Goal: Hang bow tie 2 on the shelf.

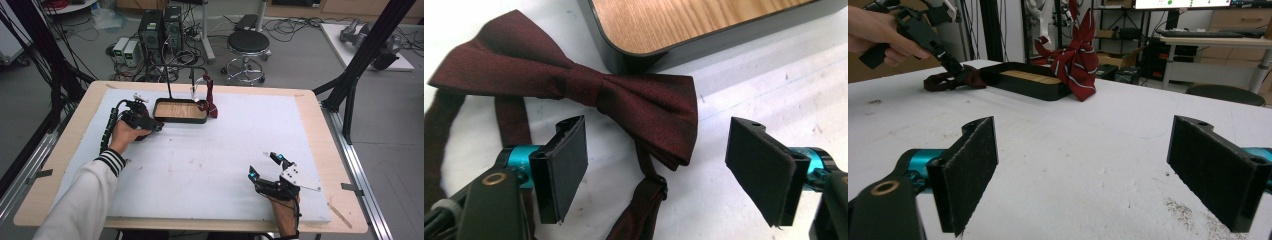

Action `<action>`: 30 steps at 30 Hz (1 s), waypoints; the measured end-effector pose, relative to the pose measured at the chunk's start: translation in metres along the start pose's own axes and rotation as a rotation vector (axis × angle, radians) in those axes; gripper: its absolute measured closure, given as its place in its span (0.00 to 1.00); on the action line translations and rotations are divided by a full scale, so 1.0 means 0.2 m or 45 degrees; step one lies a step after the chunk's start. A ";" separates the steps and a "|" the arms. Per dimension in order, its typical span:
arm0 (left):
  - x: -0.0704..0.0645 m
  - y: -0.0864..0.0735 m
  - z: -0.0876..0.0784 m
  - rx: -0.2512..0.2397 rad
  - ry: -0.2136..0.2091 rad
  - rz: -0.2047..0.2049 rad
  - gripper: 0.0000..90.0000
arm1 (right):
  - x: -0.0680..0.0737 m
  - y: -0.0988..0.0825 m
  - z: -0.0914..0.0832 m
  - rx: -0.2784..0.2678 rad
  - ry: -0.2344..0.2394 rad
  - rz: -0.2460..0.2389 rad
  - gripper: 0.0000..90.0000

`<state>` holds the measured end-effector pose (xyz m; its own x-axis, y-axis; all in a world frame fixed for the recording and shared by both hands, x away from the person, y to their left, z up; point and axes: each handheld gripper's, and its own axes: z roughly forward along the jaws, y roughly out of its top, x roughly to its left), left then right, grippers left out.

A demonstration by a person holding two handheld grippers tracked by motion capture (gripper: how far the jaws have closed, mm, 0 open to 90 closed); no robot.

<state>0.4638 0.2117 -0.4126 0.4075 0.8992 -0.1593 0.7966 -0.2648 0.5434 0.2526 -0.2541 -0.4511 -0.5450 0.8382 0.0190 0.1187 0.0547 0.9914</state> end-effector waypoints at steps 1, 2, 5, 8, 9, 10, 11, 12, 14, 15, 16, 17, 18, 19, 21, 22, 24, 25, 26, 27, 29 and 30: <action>0.00 0.00 0.00 0.003 -0.001 -0.010 0.28 | 0.00 0.00 0.00 0.001 -0.002 0.002 0.13; 0.00 0.00 0.01 0.007 -0.003 -0.016 0.29 | 0.00 0.00 0.00 0.000 0.000 0.001 0.13; 0.01 0.01 0.02 0.008 -0.019 -0.059 0.32 | 0.00 0.00 0.00 0.000 0.000 0.003 0.13; 0.01 0.01 0.03 0.019 -0.024 -0.077 0.34 | 0.00 0.00 0.00 0.000 0.000 0.005 0.13; 0.01 0.01 0.03 0.020 -0.022 -0.077 0.36 | 0.00 0.00 0.00 0.000 0.000 0.005 0.13; 0.01 0.01 0.03 0.020 -0.019 -0.080 0.37 | 0.00 0.00 0.00 0.001 0.002 0.005 0.13; 0.01 0.01 0.04 0.024 -0.023 -0.082 0.37 | 0.00 0.00 0.00 0.001 0.002 0.004 0.13; 0.01 0.01 0.04 0.024 -0.023 -0.084 0.38 | 0.00 0.00 0.00 0.001 0.002 0.005 0.14; 0.01 0.01 0.04 0.024 -0.022 -0.091 0.40 | 0.00 0.00 0.00 0.001 0.001 0.006 0.13; 0.01 0.01 0.04 0.027 -0.024 -0.095 0.41 | 0.00 0.00 0.00 0.002 0.002 0.006 0.13; 0.01 0.01 0.04 0.022 -0.023 -0.104 0.42 | 0.00 0.00 0.00 0.002 0.001 0.004 0.13; 0.01 0.01 0.04 0.021 -0.027 -0.105 0.43 | 0.00 0.00 0.00 0.002 0.001 0.005 0.13; 0.02 0.01 0.04 0.026 -0.031 -0.109 0.44 | 0.00 0.00 0.00 0.001 0.001 0.004 0.13; 0.02 0.01 0.04 0.018 -0.036 -0.119 0.45 | 0.00 0.00 0.00 0.001 -0.001 0.002 0.13; 0.03 0.01 0.04 0.013 -0.039 -0.118 0.48 | 0.00 0.00 0.00 0.001 -0.001 0.001 0.13; 0.03 0.01 0.04 0.018 -0.039 -0.125 0.50 | 0.00 0.00 0.00 0.001 -0.001 0.001 0.13; 0.03 0.01 0.04 0.020 -0.047 -0.135 0.53 | 0.00 0.00 0.00 0.002 0.001 0.006 0.13; 0.04 0.01 0.04 0.019 -0.041 -0.137 0.54 | 0.00 0.00 0.00 0.001 0.001 0.008 0.13; 0.04 0.01 0.04 0.017 -0.040 -0.142 0.56 | 0.00 0.00 0.00 0.002 0.000 0.007 0.13; 0.04 0.01 0.05 0.012 -0.041 -0.149 0.57 | 0.00 0.00 0.00 0.003 0.001 0.009 0.13; 0.04 0.01 0.05 0.006 -0.041 -0.159 0.60 | 0.00 0.00 0.00 0.002 0.001 0.008 0.13; 0.04 0.01 0.05 0.005 -0.037 -0.153 0.64 | 0.00 0.00 0.00 0.000 0.001 0.005 0.13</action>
<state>0.4729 0.2152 -0.4214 0.3221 0.9139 -0.2470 0.8420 -0.1573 0.5160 0.2530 -0.2544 -0.4511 -0.5449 0.8382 0.0231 0.1210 0.0513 0.9913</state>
